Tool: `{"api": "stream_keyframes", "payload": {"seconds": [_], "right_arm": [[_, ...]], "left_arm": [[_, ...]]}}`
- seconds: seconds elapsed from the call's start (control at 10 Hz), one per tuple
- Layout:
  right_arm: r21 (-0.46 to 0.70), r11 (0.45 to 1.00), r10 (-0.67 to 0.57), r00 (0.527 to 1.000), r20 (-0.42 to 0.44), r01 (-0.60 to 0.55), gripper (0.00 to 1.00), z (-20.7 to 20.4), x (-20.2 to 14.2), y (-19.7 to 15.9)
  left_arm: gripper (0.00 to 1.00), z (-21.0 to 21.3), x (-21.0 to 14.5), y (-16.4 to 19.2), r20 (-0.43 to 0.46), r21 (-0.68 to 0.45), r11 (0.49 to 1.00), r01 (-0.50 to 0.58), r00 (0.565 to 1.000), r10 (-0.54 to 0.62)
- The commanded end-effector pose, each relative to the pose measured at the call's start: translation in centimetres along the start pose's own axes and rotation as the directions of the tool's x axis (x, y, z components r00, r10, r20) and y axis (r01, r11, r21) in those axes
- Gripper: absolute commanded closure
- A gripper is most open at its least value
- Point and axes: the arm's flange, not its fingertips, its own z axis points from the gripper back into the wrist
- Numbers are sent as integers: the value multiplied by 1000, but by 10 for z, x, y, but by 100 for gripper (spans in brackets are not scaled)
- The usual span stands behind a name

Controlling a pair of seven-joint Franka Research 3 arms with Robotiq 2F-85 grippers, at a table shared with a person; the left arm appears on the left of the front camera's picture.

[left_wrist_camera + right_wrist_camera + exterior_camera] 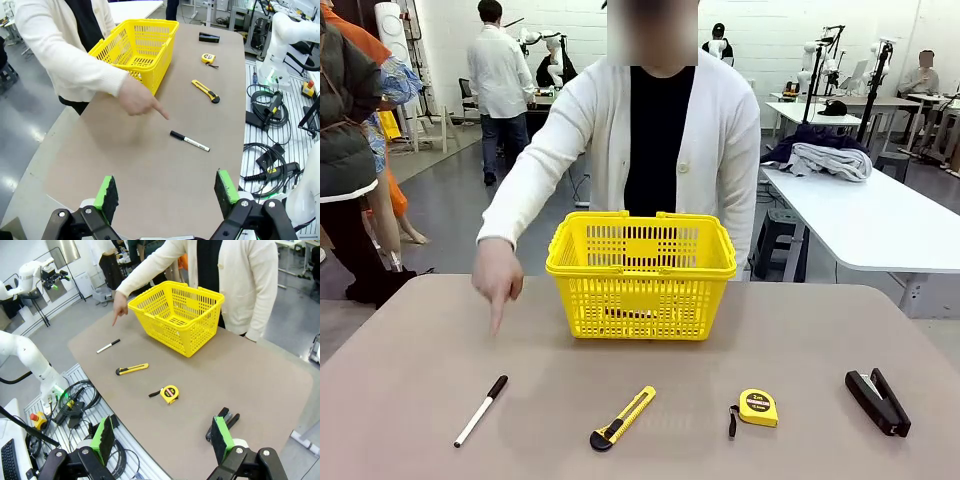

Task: Place the items the person wants into the basket.
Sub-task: Pick up the item the person points to and place it in the Market Basket.

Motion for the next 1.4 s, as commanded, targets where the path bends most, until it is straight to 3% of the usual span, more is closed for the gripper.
{"api": "stream_keyframes", "payload": {"seconds": [0.0,0.6,0.8,0.9,1.0,1.2,1.3], "right_arm": [[15,1000,12,1000,6,-12,0,-2,1,0],[15,1000,12,1000,6,-12,0,-2,1,0],[15,1000,12,1000,6,-12,0,-2,1,0],[15,1000,12,1000,6,-12,0,-2,1,0],[15,1000,12,1000,6,-12,0,-2,1,0],[15,1000,12,1000,6,-12,0,-2,1,0],[15,1000,12,1000,6,-12,0,-2,1,0]], "left_arm": [[0,2,1,1,13,-2,1000,13,1000,-13],[0,0,0,0,0,0,1000,0,1000,0],[0,-40,75,-15,-166,42,996,-76,983,82],[0,-67,106,-18,-291,77,985,-156,941,172],[0,-97,129,-23,-415,119,965,-233,872,261],[0,-155,145,-42,-568,220,910,-351,712,412],[0,-185,146,-55,-613,283,889,-360,644,457]]}}
